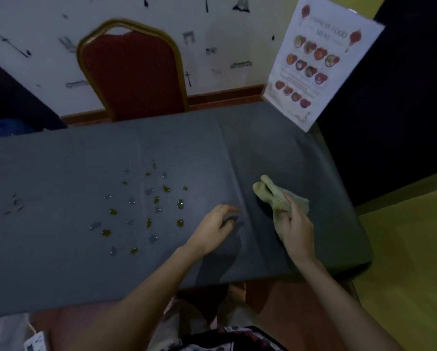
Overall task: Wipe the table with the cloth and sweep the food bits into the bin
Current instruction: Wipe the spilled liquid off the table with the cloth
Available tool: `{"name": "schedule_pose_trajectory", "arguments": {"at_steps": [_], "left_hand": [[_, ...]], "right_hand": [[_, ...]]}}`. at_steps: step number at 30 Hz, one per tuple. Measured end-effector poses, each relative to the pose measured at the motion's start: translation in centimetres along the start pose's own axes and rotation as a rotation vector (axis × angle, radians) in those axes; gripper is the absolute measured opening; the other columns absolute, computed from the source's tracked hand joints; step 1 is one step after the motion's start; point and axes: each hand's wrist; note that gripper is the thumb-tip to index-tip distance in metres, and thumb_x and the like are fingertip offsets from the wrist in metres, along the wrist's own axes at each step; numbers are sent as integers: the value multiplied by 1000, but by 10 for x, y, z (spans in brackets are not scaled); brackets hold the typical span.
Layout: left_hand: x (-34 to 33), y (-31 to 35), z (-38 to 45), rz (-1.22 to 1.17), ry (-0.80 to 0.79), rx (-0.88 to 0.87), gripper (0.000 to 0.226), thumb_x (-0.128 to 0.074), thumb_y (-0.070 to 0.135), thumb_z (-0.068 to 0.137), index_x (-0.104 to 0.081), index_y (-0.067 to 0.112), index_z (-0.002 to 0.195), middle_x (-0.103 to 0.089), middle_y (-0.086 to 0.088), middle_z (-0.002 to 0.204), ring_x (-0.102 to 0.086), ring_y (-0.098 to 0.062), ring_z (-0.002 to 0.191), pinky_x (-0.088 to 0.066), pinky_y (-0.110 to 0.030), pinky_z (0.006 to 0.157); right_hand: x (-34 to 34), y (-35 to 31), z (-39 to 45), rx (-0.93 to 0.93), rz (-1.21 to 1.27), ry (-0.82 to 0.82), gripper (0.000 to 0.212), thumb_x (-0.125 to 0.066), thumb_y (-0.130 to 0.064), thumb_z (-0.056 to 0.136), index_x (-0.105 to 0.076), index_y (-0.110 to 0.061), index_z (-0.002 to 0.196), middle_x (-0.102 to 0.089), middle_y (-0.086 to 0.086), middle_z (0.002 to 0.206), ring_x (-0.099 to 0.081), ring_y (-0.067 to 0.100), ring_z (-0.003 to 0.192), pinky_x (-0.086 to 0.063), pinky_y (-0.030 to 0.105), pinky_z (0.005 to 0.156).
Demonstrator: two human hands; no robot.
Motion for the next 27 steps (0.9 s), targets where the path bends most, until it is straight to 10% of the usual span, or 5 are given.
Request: {"name": "schedule_pose_trajectory", "arguments": {"at_steps": [4,10,23,27], "left_hand": [[29,-21,-24,-126,99,59,32,-51,11,95,-56,16,126,-56,3,128,-51,-7,119,-40,-22,102],[84,-69,-71,-273,233,148,32,-48,3,93,-59,14,121,-60,6,124,-57,-6,115,-44,-9,88],[195,-223,-181,-349,476,275,24,-52,-2,92,-62,14,107,-63,4,109,-63,9,92,-45,-4,73],[209,-262,-206,-227,537,296,29,-50,-3,90,-59,16,110,-60,0,113,-61,-12,107,-49,-30,94]], "right_hand": [[-25,-33,-1,6,82,-10,49,-39,-39,95,-54,-14,134,-62,1,128,-57,12,115,-46,25,91],[-66,-87,-12,50,93,18,39,-43,-26,97,-54,-15,133,-63,0,125,-58,13,112,-41,9,85],[-180,-233,-45,149,108,75,37,-41,-32,94,-57,-20,125,-67,-2,114,-62,17,103,-47,31,82],[-232,-260,-71,219,56,-19,44,-42,-32,92,-57,-14,130,-66,2,123,-60,17,108,-44,26,88]]}}
Point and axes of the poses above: each hand's wrist, its own z-axis towards the middle knuckle, its own x-axis out of the back of the hand, y = z × x
